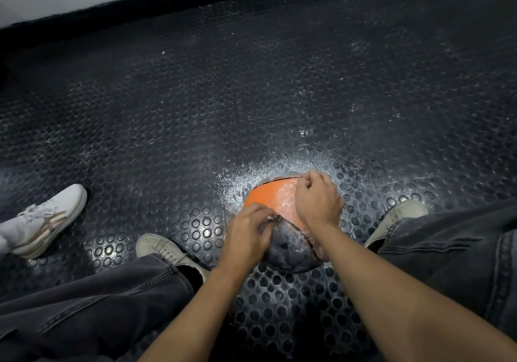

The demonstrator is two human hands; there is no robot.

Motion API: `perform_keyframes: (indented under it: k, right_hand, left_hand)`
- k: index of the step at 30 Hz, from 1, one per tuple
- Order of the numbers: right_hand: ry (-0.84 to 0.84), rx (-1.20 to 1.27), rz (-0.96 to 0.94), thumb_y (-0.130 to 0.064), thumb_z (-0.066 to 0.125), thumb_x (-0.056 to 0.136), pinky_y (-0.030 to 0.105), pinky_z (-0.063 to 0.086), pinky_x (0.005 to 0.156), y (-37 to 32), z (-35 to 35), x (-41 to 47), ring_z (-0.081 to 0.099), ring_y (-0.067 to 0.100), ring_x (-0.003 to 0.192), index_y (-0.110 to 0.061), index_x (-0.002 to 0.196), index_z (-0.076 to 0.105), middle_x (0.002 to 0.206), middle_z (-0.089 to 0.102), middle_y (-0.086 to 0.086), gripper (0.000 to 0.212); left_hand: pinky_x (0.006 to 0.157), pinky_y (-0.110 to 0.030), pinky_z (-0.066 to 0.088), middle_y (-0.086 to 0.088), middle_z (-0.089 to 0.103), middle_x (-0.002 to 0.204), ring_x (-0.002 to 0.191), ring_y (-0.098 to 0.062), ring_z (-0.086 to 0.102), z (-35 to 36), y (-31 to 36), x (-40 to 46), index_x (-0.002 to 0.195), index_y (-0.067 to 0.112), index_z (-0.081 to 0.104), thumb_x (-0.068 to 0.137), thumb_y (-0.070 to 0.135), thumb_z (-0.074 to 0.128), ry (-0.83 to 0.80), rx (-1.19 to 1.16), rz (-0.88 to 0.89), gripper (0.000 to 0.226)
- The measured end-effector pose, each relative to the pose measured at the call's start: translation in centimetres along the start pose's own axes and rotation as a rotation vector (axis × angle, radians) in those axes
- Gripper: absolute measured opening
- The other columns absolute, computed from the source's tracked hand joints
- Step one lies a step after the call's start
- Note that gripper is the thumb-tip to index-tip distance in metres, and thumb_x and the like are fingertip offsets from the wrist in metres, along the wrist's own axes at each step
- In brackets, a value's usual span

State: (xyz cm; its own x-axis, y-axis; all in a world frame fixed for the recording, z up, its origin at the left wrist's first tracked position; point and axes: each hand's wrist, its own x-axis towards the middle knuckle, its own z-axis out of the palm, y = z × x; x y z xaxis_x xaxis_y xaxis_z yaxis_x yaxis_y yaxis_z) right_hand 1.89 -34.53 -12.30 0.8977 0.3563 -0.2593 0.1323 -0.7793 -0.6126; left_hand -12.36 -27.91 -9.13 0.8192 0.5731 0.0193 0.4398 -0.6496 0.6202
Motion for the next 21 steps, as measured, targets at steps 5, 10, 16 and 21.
perform_keyframes:
  k: [5,10,16,21]
  right_hand:
    - [0.01,-0.024,0.017,-0.032,0.037,0.101,0.048,0.031,0.105,-0.6,0.4,-0.2,0.049,0.019,0.1,-0.023,0.087,0.049,0.101,0.053,-0.003,0.021]
    - [-0.008,-0.014,0.003,-0.032,0.037,0.101,0.047,0.032,0.104,-0.2,0.2,-0.1,0.048,0.019,0.099,-0.024,0.085,0.047,0.099,0.053,-0.004,0.021]
    - [-0.037,-0.026,-0.049,-0.031,0.037,0.1,0.044,0.03,0.099,0.1,0.0,-0.1,0.047,0.018,0.098,-0.023,0.087,0.048,0.1,0.052,-0.004,0.019]
    - [-0.05,-0.046,-0.092,-0.03,0.039,0.099,0.037,0.027,0.089,-0.1,0.0,-0.1,0.048,0.017,0.096,-0.024,0.087,0.051,0.096,0.052,-0.006,0.018]
  left_hand:
    - [0.068,0.001,0.039,0.002,0.067,0.09,0.069,0.007,0.05,-0.2,-0.3,1.0,0.093,0.007,0.075,0.086,0.002,0.067,0.115,0.0,-0.122,0.011]
    - [0.071,0.002,0.038,0.001,0.069,0.092,0.072,-0.004,0.054,-0.5,-1.1,1.4,0.095,0.01,0.075,0.085,0.006,0.069,0.034,0.034,-0.048,0.013]
    - [0.073,-0.016,0.048,0.004,0.067,0.092,0.078,-0.008,0.058,-0.7,-0.2,1.0,0.094,0.012,0.075,0.086,0.014,0.067,-0.087,0.086,0.16,0.012]
    - [0.074,-0.015,0.041,0.005,0.067,0.095,0.079,-0.006,0.055,-1.0,-1.1,3.9,0.096,0.013,0.076,0.088,0.012,0.066,0.002,0.096,0.027,0.013]
